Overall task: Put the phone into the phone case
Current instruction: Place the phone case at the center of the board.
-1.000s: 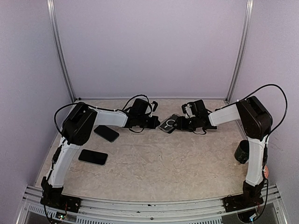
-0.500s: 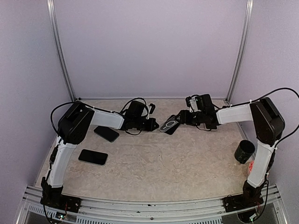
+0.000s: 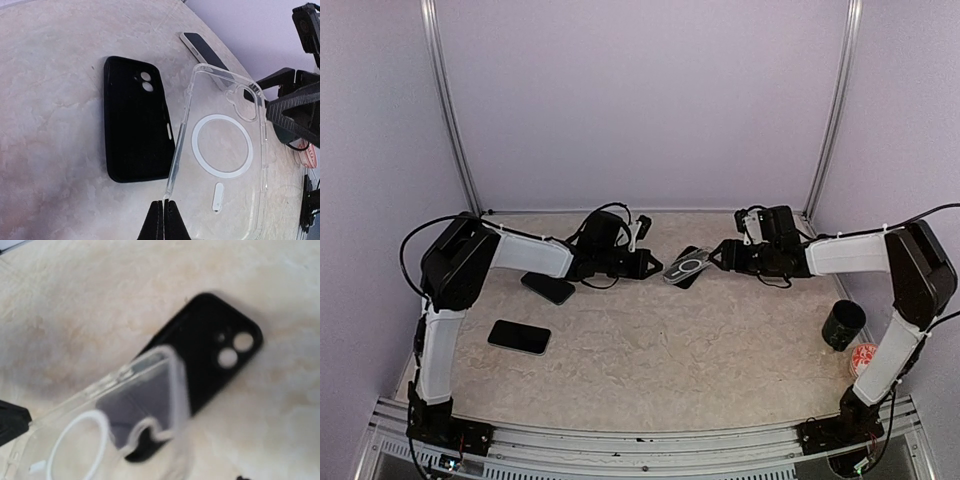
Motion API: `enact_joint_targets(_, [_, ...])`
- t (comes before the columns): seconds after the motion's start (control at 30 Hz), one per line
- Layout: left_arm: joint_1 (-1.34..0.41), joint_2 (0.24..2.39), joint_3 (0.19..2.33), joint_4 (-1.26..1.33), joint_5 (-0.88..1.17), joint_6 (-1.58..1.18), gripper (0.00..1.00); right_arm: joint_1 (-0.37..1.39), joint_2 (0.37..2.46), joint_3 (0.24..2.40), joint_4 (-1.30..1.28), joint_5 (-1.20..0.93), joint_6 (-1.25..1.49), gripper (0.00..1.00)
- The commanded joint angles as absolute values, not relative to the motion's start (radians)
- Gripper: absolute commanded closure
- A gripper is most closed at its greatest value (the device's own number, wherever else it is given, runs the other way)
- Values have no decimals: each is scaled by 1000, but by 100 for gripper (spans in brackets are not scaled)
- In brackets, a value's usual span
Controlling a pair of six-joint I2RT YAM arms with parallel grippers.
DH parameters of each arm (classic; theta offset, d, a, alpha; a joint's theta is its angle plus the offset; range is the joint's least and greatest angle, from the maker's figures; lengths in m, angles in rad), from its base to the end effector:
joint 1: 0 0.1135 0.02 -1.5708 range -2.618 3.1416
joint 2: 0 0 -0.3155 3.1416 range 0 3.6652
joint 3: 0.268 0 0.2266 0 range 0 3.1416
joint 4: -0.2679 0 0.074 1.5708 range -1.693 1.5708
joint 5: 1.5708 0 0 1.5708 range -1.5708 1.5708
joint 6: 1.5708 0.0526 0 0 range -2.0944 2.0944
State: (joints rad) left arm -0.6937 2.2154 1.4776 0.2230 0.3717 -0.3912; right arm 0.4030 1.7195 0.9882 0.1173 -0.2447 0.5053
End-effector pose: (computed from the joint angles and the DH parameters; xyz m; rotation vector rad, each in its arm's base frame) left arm 0.3866 -0.3463 0.2026 0.5720 2.1461 -1.0203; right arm 0.3369 0.1575 0.2522 -0.0285 2.2724 0.7666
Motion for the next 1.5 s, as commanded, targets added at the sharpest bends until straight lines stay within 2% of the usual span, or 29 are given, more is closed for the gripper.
enact_joint_targets(0.0, [-731,2127,1409,227,383,-317,100,386,1568,919,117,-253,478,35])
enact_joint_targets(0.47, [-838,2027,1216,209,405,-144,100,375,1278,714,65,-311,431,33])
enact_joint_targets(0.8, [-891,2034,1213,81,338,-12,100,376,1230,669,57,-305,433,33])
enact_joint_targets(1.03, [-899,2041,1200,95,290,-13,100,376,1236,644,85,-325,452,33])
enact_joint_targets(1.2, [-899,2030,1201,115,279,-33,79,376,1233,630,96,-325,459,33])
enact_joint_targets(1.3, [-897,2021,1193,127,274,-41,73,376,1232,622,101,-326,461,33])
enact_joint_targets(1.4, [-892,1994,1166,152,266,-68,71,376,1232,613,112,-337,464,32])
enact_joint_targets(1.47, [-879,1964,1132,182,256,-109,67,375,1232,609,118,-343,466,29])
